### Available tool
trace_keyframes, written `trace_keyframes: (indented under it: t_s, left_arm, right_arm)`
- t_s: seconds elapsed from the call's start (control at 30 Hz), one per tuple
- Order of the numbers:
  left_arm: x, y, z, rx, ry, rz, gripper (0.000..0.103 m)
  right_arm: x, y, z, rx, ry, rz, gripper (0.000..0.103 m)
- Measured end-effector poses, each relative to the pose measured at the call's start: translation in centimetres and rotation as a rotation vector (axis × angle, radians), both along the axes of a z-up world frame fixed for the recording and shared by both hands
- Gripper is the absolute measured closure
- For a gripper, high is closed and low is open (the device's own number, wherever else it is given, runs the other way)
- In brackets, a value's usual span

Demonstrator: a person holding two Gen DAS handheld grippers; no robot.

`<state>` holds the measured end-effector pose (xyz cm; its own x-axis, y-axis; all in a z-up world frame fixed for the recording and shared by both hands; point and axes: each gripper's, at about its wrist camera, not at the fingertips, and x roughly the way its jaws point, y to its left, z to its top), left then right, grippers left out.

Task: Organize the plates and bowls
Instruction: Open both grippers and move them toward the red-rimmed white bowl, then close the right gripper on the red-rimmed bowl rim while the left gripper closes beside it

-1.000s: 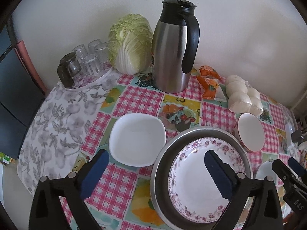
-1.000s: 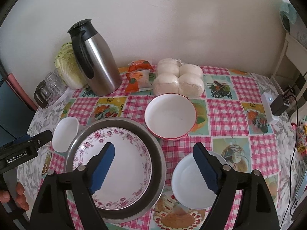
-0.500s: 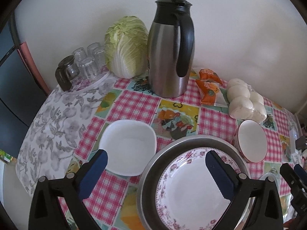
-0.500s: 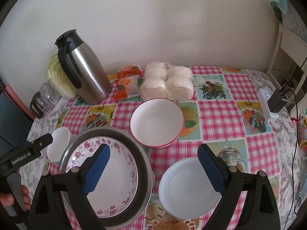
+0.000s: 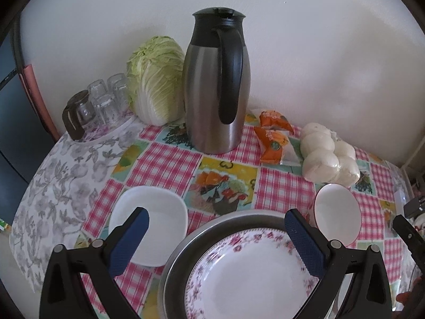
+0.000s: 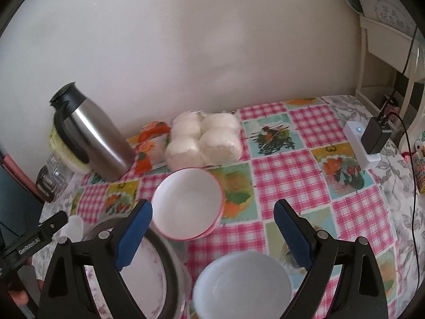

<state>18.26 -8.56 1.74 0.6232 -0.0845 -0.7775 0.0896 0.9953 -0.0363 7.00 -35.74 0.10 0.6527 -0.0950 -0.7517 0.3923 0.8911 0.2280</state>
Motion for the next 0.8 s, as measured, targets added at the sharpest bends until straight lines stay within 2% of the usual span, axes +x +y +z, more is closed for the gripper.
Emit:
trace_keyframes:
  t_s: [0.2, 0.43, 0.67, 0.8]
  left_arm:
    - [0.4, -0.9, -0.6, -0.007, 0.006, -0.014, 0.000]
    - [0.4, -2.3, -1.3, 0.001, 0.027, -0.054, 0.000]
    - [0.6, -4.2, -1.2, 0.040, 0.030, -0.085, 0.000]
    - [1.7, -5.9, -0.3, 0.060, 0.028, -0.095, 0.000]
  right_arm:
    - [0.6, -1.8, -1.3, 0.008, 0.028, -0.023, 0.010]
    - [1.2, -2.7, -1.9, 0.021, 0.019, -0.029, 0.010]
    - [1.8, -3.2, -2.3, 0.001, 0.001, -0.020, 0.010]
    - [2.1, -3.8, -3.3, 0.042, 0.001, -0.030, 0.010]
